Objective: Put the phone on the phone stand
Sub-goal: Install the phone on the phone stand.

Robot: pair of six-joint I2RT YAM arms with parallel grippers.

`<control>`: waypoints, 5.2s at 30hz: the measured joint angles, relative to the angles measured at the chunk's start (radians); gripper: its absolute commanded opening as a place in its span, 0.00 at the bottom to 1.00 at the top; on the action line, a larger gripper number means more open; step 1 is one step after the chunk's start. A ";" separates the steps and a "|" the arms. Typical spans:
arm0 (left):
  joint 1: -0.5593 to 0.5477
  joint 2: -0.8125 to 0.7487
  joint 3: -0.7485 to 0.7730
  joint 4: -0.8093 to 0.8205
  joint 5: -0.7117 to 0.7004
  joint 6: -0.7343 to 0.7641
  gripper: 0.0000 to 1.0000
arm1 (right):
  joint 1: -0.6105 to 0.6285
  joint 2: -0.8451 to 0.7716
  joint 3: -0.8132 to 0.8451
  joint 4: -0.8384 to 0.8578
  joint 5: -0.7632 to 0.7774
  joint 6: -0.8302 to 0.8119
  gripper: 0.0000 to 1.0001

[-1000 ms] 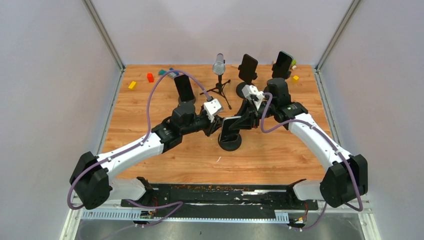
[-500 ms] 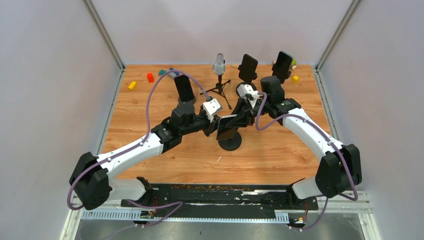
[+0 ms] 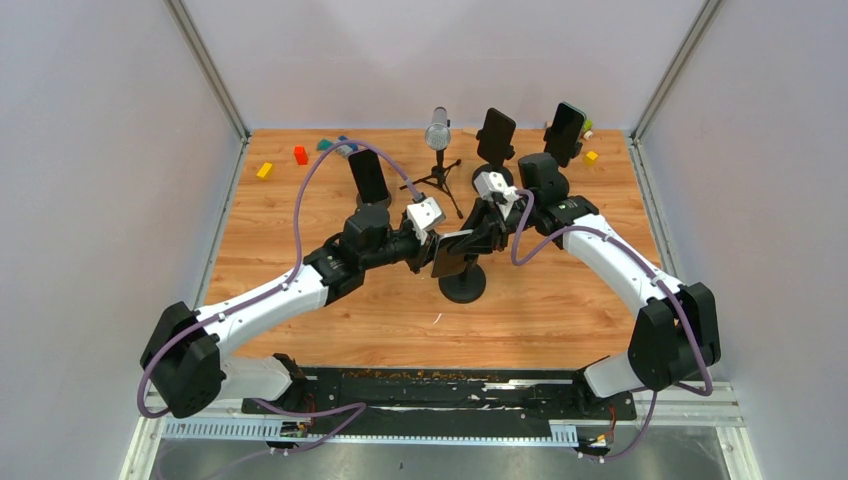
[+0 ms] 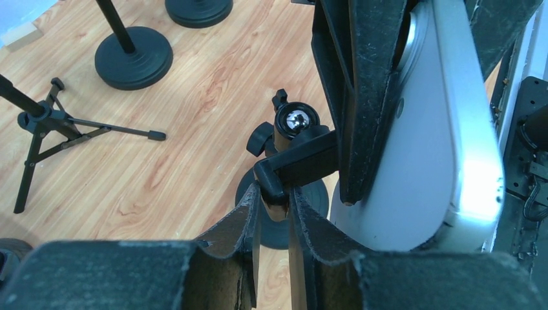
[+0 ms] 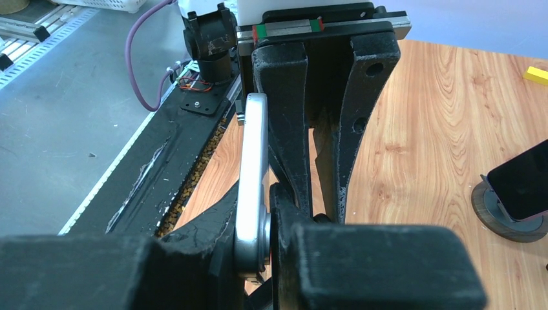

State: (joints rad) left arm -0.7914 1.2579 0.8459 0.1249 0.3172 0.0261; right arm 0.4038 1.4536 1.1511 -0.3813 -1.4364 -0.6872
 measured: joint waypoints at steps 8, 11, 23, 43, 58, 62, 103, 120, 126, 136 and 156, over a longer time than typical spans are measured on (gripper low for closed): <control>0.001 0.003 0.000 0.006 0.001 -0.005 0.00 | 0.000 0.000 0.000 -0.014 0.018 -0.006 0.00; 0.001 0.004 0.000 0.007 -0.002 -0.006 0.00 | 0.000 0.000 -0.001 -0.025 0.030 -0.003 0.00; -0.001 0.004 -0.002 0.015 -0.012 -0.014 0.00 | 0.000 -0.048 -0.021 -0.045 0.121 0.040 0.00; -0.006 0.005 -0.030 0.073 -0.035 -0.083 0.00 | 0.000 -0.194 -0.120 0.044 0.363 0.278 0.00; -0.006 0.010 -0.041 0.106 -0.070 -0.113 0.00 | 0.015 -0.227 -0.139 0.088 0.522 0.426 0.00; -0.007 0.016 -0.041 0.118 -0.074 -0.112 0.00 | 0.022 -0.241 -0.143 0.086 0.565 0.443 0.00; -0.060 0.060 -0.038 0.184 -0.204 -0.107 0.00 | 0.088 -0.288 -0.082 -0.065 0.961 0.560 0.00; -0.085 0.073 -0.024 0.185 -0.240 -0.097 0.00 | 0.101 -0.322 -0.109 -0.051 1.035 0.595 0.00; -0.086 0.077 -0.019 0.182 -0.241 -0.088 0.00 | 0.112 -0.344 -0.142 -0.011 1.061 0.616 0.00; -0.094 0.084 -0.005 0.168 -0.251 -0.081 0.00 | 0.113 -0.369 -0.177 0.028 1.076 0.648 0.00; -0.114 0.109 0.028 0.145 -0.292 -0.093 0.00 | 0.150 -0.371 -0.177 0.027 1.178 0.617 0.00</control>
State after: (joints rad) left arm -0.9054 1.3674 0.8742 0.2699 0.0250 -0.0673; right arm 0.5533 1.0824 0.9741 -0.3538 -0.2588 -0.0700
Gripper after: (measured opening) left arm 0.192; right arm 0.154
